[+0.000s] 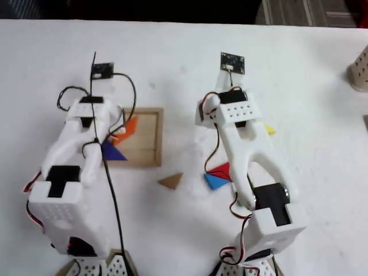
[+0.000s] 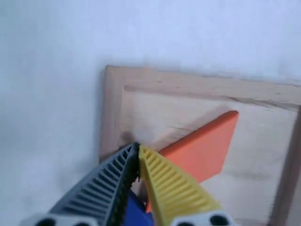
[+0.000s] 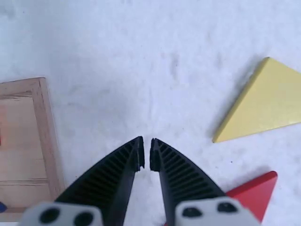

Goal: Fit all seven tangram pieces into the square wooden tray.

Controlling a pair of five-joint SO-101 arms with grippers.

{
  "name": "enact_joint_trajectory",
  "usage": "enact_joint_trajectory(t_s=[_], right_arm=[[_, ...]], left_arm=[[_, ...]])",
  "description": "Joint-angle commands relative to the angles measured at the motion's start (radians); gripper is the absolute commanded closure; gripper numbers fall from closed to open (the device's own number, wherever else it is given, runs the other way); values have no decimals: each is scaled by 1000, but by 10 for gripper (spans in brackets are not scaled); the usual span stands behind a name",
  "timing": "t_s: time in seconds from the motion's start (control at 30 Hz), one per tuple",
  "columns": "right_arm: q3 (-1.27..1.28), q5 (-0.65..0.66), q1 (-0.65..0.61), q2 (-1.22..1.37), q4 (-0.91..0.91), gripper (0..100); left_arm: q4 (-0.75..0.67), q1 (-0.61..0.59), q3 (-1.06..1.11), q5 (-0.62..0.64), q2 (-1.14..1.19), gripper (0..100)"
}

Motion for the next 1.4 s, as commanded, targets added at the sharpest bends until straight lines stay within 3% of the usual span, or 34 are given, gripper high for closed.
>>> enact_joint_trajectory(t_s=[0.0, 0.23, 0.63, 0.97, 1.1, 1.23, 1.37], right_arm=[[-9, 2, 5, -58, -12, 967], [-9, 2, 5, -58, -12, 967], [-11, 2, 5, -58, -12, 967], [-11, 3, 5, -59, -12, 967], [-11, 3, 5, -59, -12, 967], [-11, 3, 5, -59, -12, 967], [-11, 3, 5, -59, -12, 967]], left_arm=[[51, 94, 51, 2, -74, 978], [49, 104, 157, 8, -168, 978], [-9, 7, 80, 9, -200, 978], [-196, 252, 272, 2, -400, 978], [-347, 335, 420, 2, -486, 978], [-405, 341, 422, 2, -403, 978], [-364, 259, 310, 2, -277, 978]])
